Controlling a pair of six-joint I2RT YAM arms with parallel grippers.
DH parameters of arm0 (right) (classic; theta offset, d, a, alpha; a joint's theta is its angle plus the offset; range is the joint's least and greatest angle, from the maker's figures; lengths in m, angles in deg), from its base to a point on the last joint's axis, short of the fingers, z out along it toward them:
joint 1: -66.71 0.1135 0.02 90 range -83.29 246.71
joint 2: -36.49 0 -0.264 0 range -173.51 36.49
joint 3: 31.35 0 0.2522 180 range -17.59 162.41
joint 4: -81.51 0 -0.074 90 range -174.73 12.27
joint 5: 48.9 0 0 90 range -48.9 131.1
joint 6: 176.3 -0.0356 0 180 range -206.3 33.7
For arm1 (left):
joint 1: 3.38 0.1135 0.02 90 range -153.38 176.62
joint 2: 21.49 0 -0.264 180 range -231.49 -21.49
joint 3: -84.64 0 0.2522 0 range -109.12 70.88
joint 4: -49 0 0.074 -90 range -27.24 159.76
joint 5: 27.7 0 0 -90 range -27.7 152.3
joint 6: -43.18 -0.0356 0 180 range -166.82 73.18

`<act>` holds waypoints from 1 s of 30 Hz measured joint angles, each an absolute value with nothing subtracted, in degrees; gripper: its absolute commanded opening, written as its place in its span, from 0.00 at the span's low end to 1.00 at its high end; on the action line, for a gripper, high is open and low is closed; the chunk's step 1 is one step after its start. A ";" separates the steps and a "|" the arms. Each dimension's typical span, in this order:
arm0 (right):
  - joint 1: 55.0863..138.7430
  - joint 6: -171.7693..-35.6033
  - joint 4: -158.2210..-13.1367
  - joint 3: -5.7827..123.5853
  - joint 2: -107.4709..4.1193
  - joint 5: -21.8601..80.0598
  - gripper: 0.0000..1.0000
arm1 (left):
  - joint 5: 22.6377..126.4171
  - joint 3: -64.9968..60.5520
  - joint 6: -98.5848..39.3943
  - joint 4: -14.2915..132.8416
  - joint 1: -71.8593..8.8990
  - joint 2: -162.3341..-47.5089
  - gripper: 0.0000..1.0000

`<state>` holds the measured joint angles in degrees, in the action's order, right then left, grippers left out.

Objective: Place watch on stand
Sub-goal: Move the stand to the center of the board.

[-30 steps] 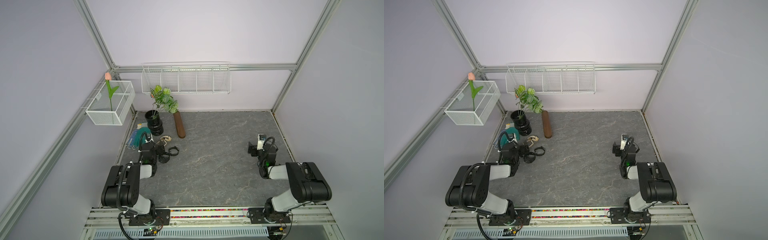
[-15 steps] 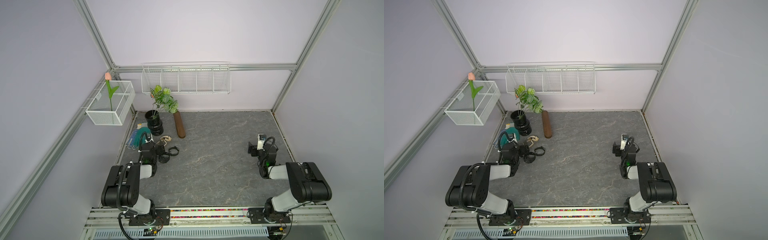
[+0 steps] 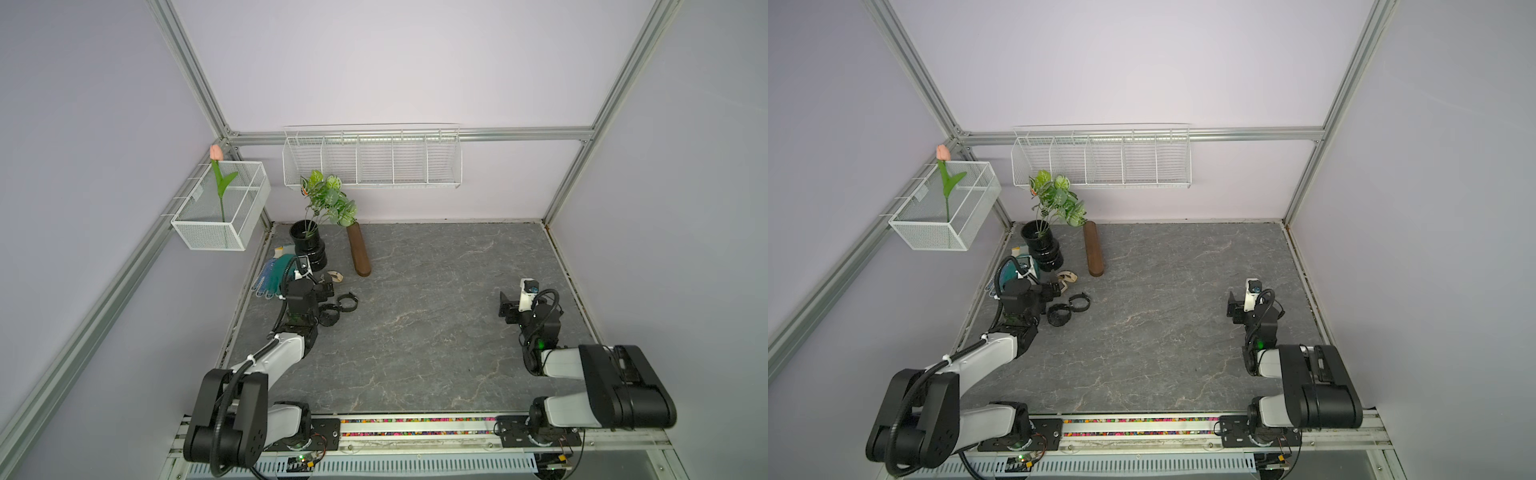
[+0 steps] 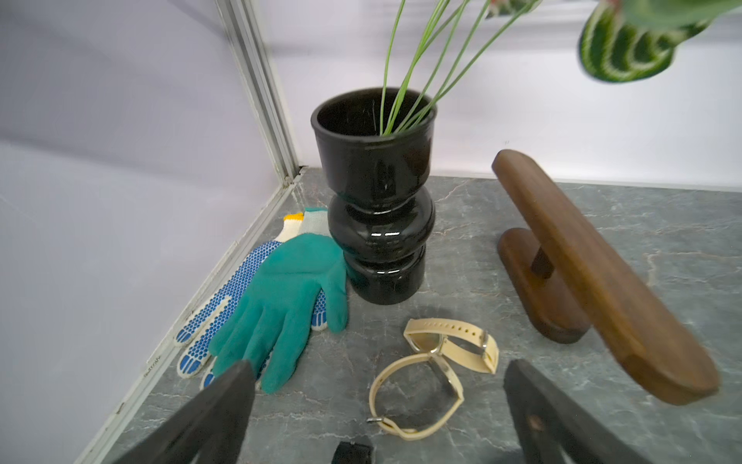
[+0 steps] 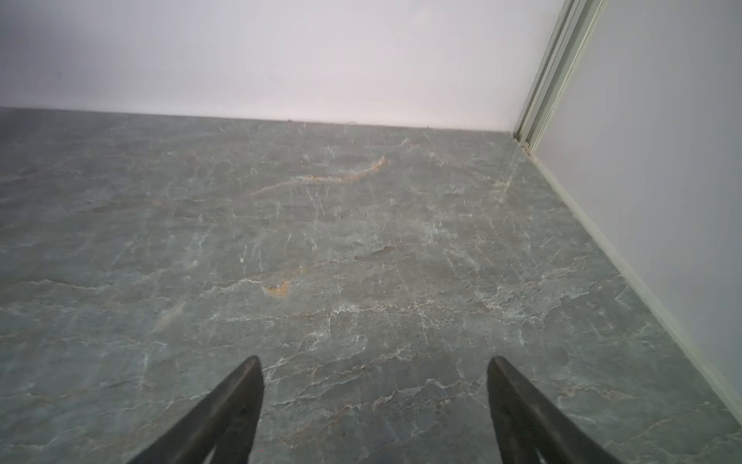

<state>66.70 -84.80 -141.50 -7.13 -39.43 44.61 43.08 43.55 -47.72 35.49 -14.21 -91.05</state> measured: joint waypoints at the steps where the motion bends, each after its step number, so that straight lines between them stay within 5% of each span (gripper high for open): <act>1: 66.70 -85.09 -138.70 -6.63 -35.63 44.69 0.88 | 42.22 43.59 -47.42 37.39 -14.71 -88.69 1.00; 13: 66.31 -105.59 -96.28 8.41 -4.35 59.23 0.88 | 27.16 39.51 -15.72 64.08 -15.13 -68.87 1.00; 20: 59.55 -118.42 -80.32 9.83 -2.78 49.44 0.88 | 30.33 37.32 -6.52 72.25 -14.47 -66.94 1.00; 30: 61.91 -116.23 -66.58 17.85 -12.24 39.08 0.89 | 37.81 20.64 -11.11 82.99 -23.50 -85.78 1.00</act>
